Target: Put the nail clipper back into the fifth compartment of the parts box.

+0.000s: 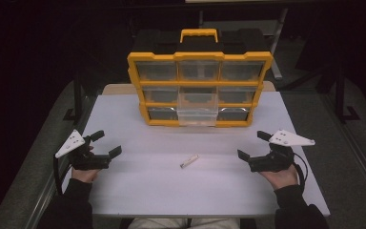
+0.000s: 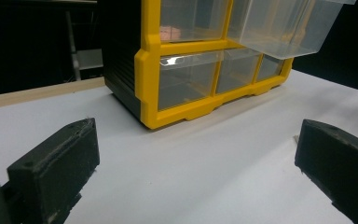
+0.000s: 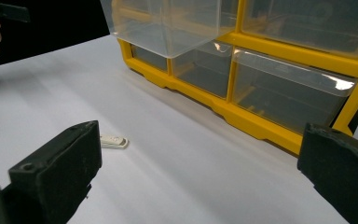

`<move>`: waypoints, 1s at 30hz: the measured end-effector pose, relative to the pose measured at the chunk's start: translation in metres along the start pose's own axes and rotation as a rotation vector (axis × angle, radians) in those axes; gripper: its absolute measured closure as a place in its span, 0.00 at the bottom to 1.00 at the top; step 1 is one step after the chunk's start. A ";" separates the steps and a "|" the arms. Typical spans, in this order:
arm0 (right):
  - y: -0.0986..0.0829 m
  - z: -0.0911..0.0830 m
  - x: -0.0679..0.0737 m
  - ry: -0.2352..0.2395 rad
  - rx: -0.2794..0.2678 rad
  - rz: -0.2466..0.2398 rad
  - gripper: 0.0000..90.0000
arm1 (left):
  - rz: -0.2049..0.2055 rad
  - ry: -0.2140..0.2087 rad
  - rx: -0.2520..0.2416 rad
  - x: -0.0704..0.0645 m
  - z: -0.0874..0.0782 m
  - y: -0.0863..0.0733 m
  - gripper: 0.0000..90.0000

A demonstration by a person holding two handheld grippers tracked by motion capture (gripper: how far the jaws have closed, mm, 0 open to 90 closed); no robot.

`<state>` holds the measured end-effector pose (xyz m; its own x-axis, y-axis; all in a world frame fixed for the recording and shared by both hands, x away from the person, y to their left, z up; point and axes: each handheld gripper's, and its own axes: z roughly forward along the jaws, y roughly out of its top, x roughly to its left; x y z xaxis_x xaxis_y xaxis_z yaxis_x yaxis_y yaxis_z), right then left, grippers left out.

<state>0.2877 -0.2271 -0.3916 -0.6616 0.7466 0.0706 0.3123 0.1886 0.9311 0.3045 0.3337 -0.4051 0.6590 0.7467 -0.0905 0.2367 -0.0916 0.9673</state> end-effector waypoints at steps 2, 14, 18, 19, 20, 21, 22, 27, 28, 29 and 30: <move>0.000 0.000 0.000 0.002 0.000 -0.003 0.00 | 0.002 0.001 0.001 0.000 0.000 0.000 0.00; 0.002 0.004 0.005 0.014 0.023 -0.009 0.00 | 0.002 0.003 0.007 0.000 0.001 -0.002 0.00; 0.003 0.006 0.007 0.024 0.029 -0.014 0.00 | 0.003 0.003 0.010 0.000 0.001 -0.002 0.00; 0.004 0.007 0.007 0.027 0.032 -0.017 0.00 | 0.003 0.003 0.011 0.000 0.002 -0.002 0.00; 0.004 0.007 0.008 0.030 0.038 -0.016 0.00 | 0.005 0.003 0.013 0.000 0.002 -0.002 0.00; 0.004 0.008 0.009 0.032 0.041 -0.019 0.00 | 0.005 0.003 0.013 0.000 0.002 -0.002 0.00; 0.005 0.009 0.009 0.034 0.043 -0.024 0.00 | 0.010 0.005 0.014 -0.001 0.002 -0.002 0.00; 0.006 0.012 0.011 0.041 0.053 -0.026 0.00 | 0.007 0.007 0.012 -0.001 0.002 -0.002 0.00; 0.006 0.012 0.011 0.041 0.053 -0.026 0.00 | 0.005 0.008 0.013 -0.001 0.002 -0.003 0.00; 0.007 0.013 0.011 0.043 0.060 -0.026 0.00 | 0.004 0.007 0.013 -0.001 0.002 -0.003 0.00; 0.008 0.015 0.012 0.048 0.072 -0.023 0.00 | 0.002 0.004 0.017 -0.001 0.003 -0.003 0.00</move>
<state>0.2929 -0.2070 -0.3889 -0.7008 0.7101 0.0679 0.3432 0.2522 0.9048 0.3054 0.3315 -0.4090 0.6565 0.7492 -0.0875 0.2475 -0.1045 0.9632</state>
